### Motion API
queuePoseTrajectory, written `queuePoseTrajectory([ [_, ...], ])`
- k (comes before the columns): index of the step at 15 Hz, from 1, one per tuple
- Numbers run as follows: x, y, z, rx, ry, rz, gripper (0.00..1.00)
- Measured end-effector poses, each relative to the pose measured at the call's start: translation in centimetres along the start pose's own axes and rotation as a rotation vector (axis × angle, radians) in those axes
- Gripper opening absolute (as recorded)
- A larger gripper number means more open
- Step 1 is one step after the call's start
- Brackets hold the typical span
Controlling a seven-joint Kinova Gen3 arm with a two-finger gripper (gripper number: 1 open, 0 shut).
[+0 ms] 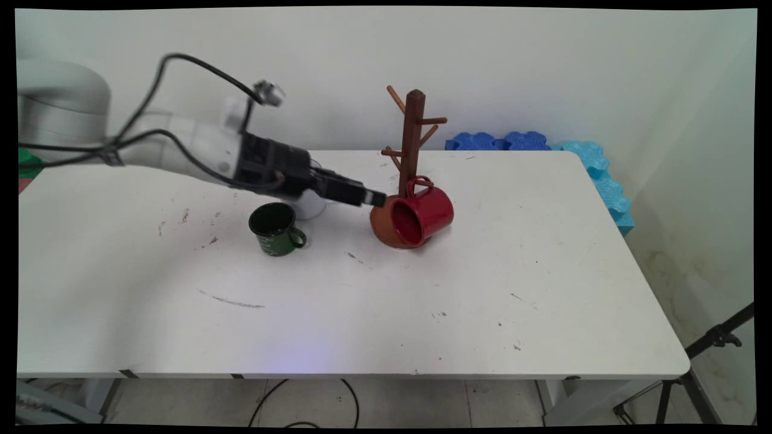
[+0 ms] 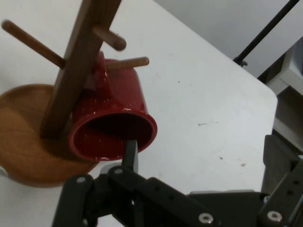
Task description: Pick up the red mug from the rack
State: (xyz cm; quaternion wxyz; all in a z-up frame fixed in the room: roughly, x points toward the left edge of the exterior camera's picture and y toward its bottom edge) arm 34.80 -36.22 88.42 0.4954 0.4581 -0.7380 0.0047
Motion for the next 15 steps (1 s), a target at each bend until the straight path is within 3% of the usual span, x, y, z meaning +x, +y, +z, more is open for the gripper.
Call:
queuePoseTrajectory([
  [8, -2.2, 0.2, 5.8, 0.033, -0.017, -0.002, 1.0],
  [15, -3.2, 0.3, 7.8, 0.03, 0.017, 0.032, 1.0],
])
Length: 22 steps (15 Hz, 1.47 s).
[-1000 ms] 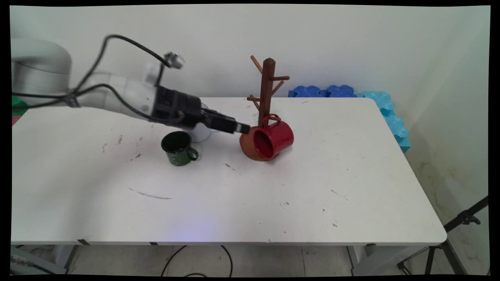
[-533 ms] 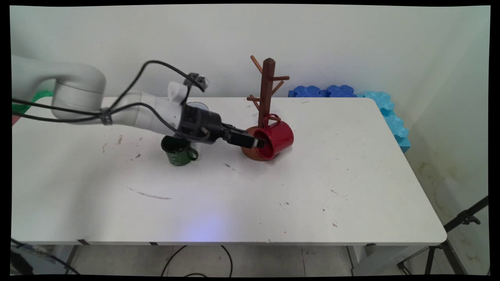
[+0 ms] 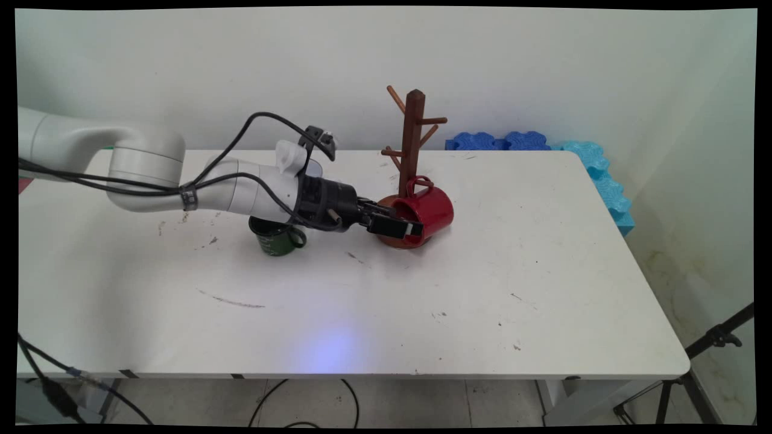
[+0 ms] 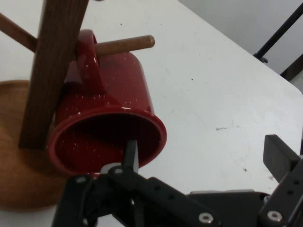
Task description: Pick up the red mug from the rack
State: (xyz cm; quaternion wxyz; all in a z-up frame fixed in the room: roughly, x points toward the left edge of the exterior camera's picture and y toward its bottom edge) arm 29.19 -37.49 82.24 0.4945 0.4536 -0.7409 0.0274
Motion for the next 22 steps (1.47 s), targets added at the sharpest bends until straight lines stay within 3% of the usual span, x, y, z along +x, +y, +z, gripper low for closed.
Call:
queuePoseTrajectory([
  [13, 0.0, 3.1, 0.1, -0.068, 0.097, 0.066, 1.0],
  [17, -0.4, 2.7, 0.2, -0.039, 0.086, 0.099, 1.0],
  [22, -1.2, 1.3, 1.0, 0.032, 0.051, 0.152, 1.0],
])
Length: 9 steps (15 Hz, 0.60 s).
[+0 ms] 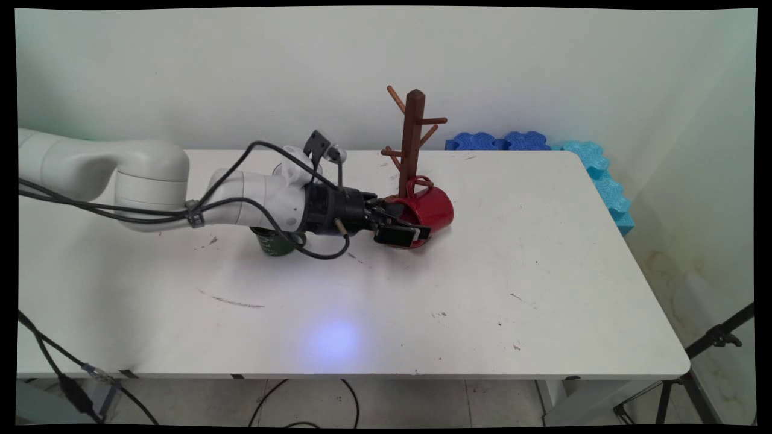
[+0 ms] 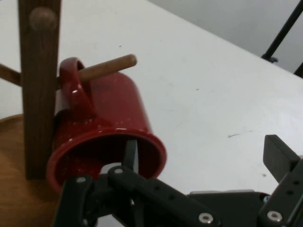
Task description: Pick up the red mug from the rack
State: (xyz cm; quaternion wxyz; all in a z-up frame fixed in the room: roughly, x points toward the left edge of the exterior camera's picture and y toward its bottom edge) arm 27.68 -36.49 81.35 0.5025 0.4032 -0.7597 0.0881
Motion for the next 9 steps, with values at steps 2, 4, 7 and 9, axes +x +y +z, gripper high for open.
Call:
queuePoseTrajectory([
  [2, -0.3, -0.3, 0.5, 0.018, -0.008, 0.01, 1.0],
  [4, -0.5, -0.5, 0.9, 0.031, -0.011, 0.017, 1.0],
  [7, -0.8, -0.8, 1.6, 0.041, -0.012, 0.028, 1.0],
  [9, -1.0, -0.9, 2.0, 0.048, -0.015, 0.037, 1.0],
])
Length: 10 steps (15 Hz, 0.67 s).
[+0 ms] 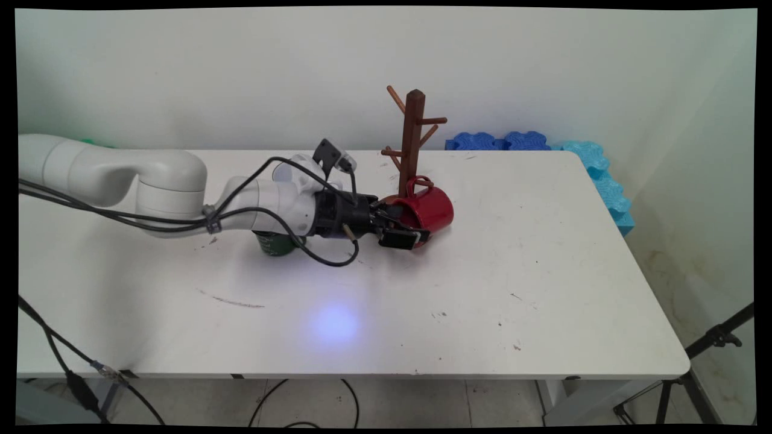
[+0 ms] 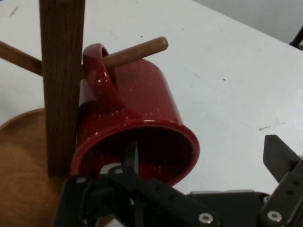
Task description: Pick up the red mug from the rack
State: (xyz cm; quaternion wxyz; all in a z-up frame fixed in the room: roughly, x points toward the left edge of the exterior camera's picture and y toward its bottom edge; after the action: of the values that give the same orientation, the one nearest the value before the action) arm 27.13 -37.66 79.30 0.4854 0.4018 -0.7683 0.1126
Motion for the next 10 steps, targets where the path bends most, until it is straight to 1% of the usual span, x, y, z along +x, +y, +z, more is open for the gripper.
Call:
queuePoseTrajectory([
  [5, -0.4, 0.1, 1.2, 0.013, -0.007, 0.018, 1.0],
  [10, -0.6, 0.4, 2.5, 0.019, 0.001, 0.019, 1.0],
])
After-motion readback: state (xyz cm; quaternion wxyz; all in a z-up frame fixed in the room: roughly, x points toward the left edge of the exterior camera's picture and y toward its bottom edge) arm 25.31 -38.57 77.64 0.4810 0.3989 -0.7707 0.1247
